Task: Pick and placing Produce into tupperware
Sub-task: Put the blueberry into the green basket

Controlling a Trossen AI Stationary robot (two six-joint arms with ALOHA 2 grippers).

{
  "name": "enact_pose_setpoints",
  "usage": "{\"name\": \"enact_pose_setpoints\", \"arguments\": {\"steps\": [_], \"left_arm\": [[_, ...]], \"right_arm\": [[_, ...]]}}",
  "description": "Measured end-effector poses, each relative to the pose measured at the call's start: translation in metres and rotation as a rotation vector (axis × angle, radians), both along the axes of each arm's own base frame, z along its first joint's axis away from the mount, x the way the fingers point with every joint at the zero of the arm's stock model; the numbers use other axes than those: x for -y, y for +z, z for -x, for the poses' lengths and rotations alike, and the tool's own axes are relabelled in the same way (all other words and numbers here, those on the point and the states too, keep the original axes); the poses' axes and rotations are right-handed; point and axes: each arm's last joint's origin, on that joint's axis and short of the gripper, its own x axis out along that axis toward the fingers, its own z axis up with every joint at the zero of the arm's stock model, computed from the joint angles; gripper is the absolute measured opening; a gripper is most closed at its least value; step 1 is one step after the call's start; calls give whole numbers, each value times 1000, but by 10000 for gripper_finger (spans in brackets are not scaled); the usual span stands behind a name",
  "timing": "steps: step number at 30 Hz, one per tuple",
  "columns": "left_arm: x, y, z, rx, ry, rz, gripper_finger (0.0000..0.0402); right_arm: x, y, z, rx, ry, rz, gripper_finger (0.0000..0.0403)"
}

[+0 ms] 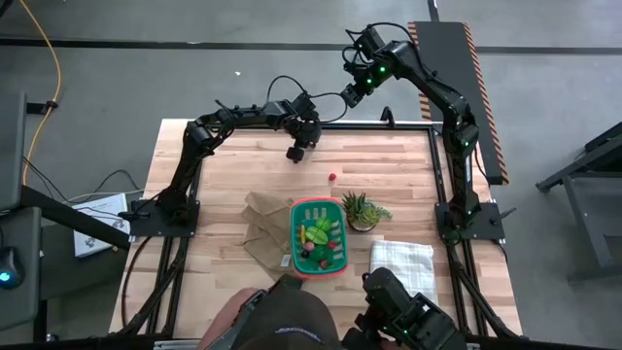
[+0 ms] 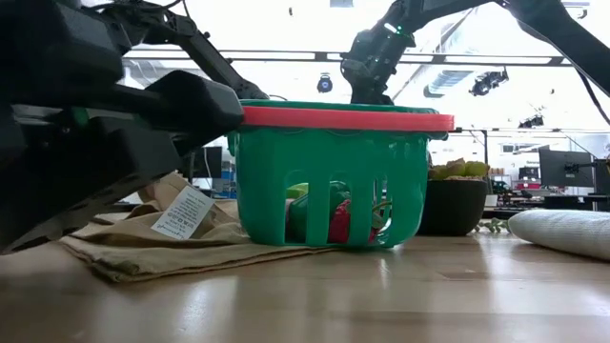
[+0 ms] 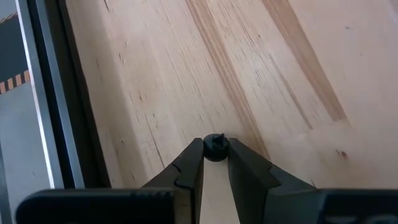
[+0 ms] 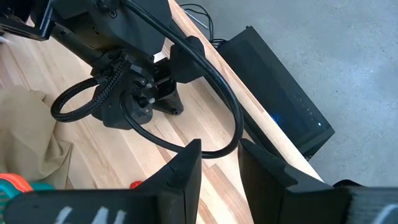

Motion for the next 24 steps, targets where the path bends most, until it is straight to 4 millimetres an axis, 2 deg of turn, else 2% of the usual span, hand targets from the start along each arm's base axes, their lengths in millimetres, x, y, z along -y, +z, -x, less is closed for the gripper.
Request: {"name": "enact_pose_setpoints", "arguments": {"steps": [13,24], "left_arm": [[3,2,2,-22,-3,28,55],[-2,30,-5,10,-23,58,55]], "right_arm": [[0,0,0,0,0,0,96],[0,0,0,0,0,0,96]]}}
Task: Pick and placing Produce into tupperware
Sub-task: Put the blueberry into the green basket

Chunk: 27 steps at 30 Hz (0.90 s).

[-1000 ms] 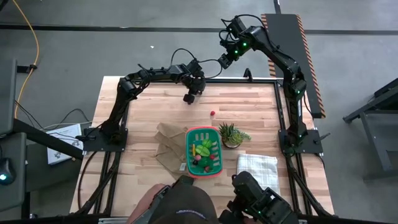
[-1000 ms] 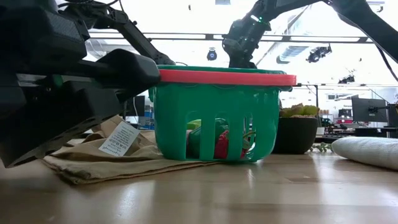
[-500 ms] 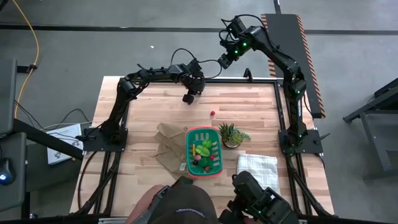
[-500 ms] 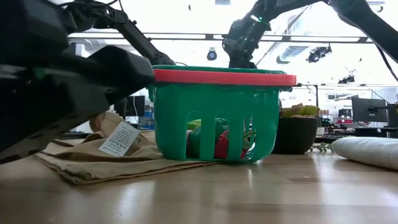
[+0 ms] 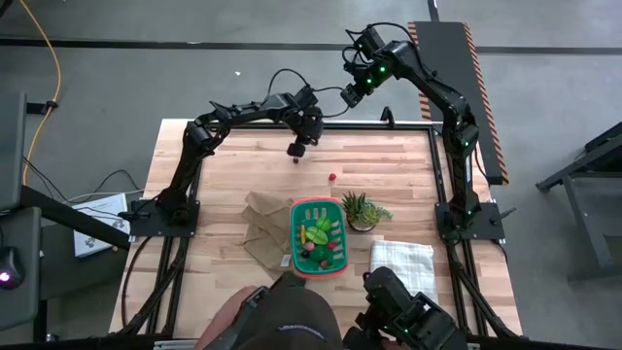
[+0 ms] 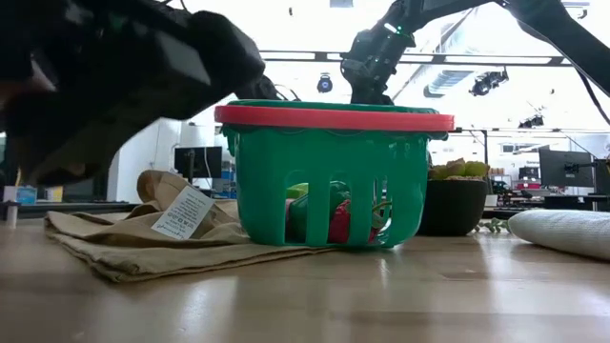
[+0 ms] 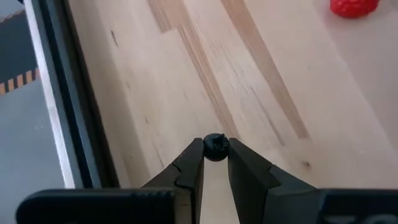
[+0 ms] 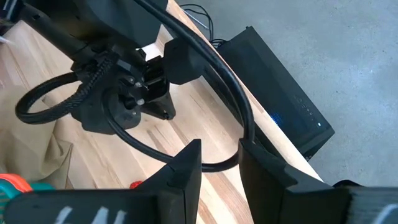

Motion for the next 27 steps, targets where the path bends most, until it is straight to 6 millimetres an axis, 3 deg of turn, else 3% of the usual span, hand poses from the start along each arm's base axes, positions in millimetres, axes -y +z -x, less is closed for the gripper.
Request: {"name": "enact_pose_setpoints", "arguments": {"steps": [20,24,27], "left_arm": [[7,6,5,-40,-21,120,55],[7,6,5,-40,-21,120,55],[7,6,5,-40,-21,119,55]], "right_arm": [[0,1,1,2,3,7,96],[-1,12,6,25,-4,30,96],[-5,30,12,63,-16,92,96]]}}
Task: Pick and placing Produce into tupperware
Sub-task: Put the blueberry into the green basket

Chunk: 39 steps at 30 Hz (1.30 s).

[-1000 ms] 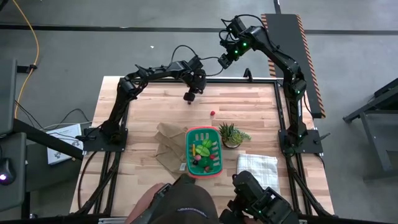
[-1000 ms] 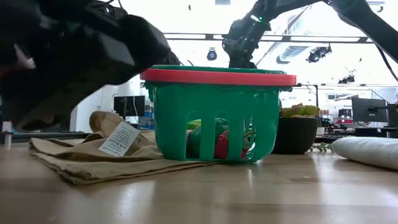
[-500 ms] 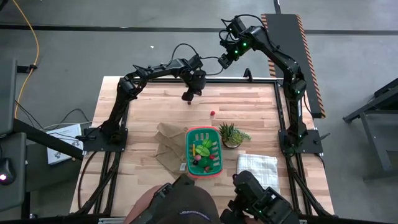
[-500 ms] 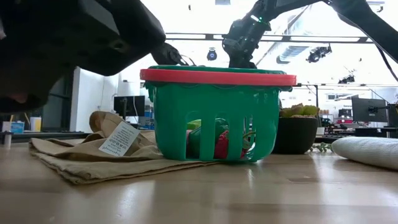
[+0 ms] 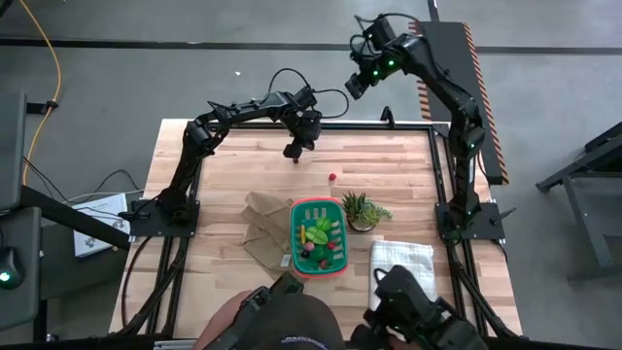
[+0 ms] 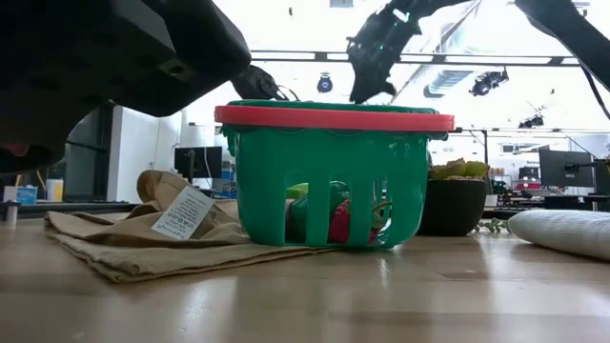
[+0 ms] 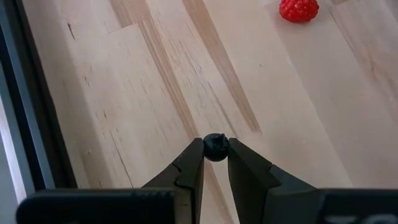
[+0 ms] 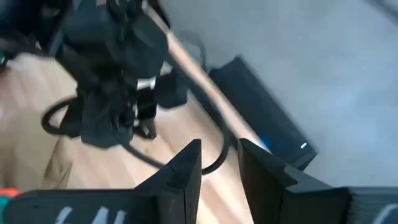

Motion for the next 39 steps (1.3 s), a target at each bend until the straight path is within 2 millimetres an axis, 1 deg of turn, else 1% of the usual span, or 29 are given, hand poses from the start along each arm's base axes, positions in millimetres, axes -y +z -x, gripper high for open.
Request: {"name": "enact_pose_setpoints", "arguments": {"steps": [2,4,8,12,15,19,22,26,31,36,39], "left_arm": [[0,0,0,1,0,-1,55],[0,0,0,1,0,-1,55],[0,0,0,1,1,0,55],[0,0,0,0,8,3,55],[0,3,0,3,9,0,55],[-1,20,-1,-3,20,13,55],[-2,32,-2,-4,26,22,55],[-2,55,-4,34,23,40,55],[1,74,-6,84,32,130,55],[9,84,-6,57,22,170,55],[14,86,-6,31,16,191,55]], "right_arm": [[0,11,6,5,-31,51,96],[4,17,13,-5,-76,81,96],[15,19,31,-34,-169,102,96],[27,19,48,-31,-213,91,96],[31,20,57,-32,-235,86,96],[32,23,66,-36,-254,81,96],[30,27,69,-29,-253,93,96],[29,32,75,-30,-251,113,96],[31,31,84,-48,-269,90,96],[31,30,85,-56,-266,86,96],[31,30,85,-57,-258,90,96]]}}
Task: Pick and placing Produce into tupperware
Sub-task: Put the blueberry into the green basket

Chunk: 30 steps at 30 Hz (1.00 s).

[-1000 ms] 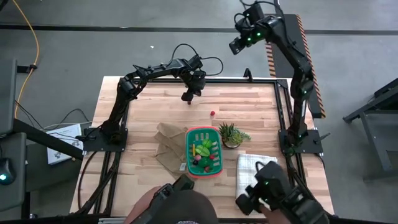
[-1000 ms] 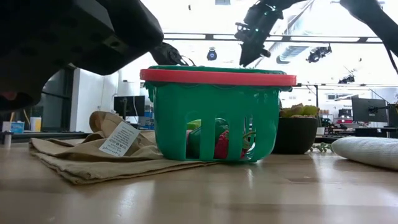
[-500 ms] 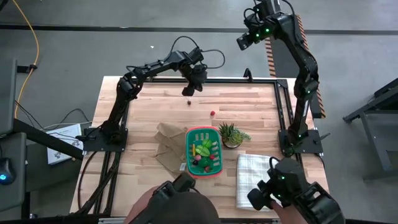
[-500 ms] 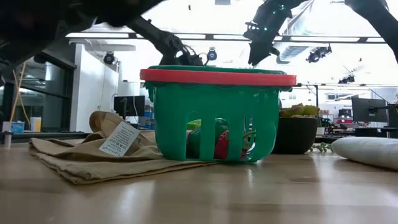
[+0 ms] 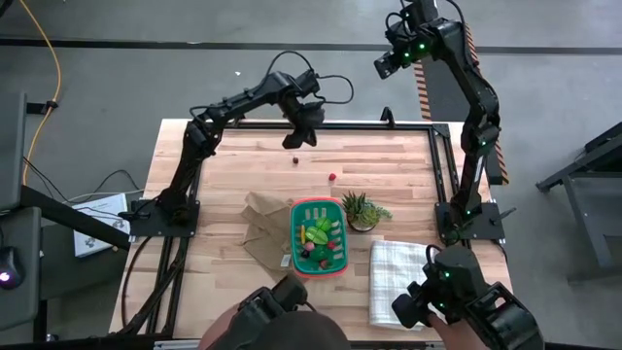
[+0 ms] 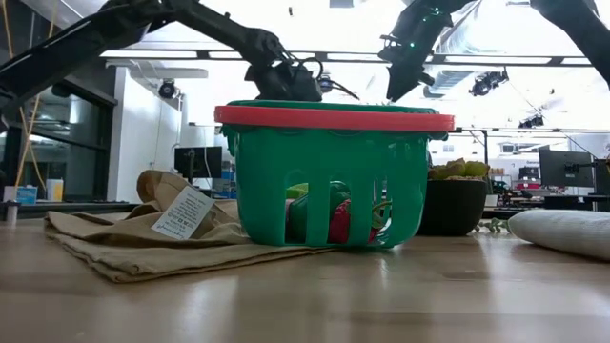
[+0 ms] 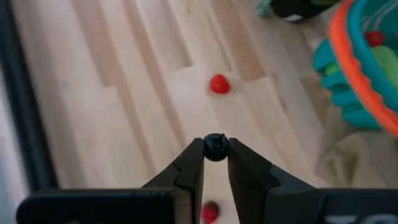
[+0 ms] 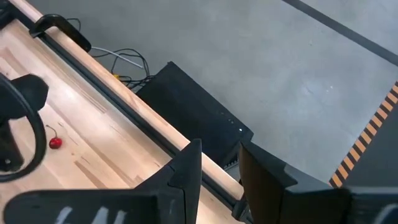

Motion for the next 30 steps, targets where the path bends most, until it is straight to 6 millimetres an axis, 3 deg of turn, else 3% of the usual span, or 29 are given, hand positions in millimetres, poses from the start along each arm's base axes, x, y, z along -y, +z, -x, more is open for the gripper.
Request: {"name": "enact_pose_setpoints", "arguments": {"steps": [17,30], "left_arm": [[50,24,-23,-57,-119,85,55],[81,36,-37,-116,-99,152,55]], "right_arm": [[-1,-1,1,-3,-13,-27,96],[-2,-1,0,17,4,-38,96]]}}
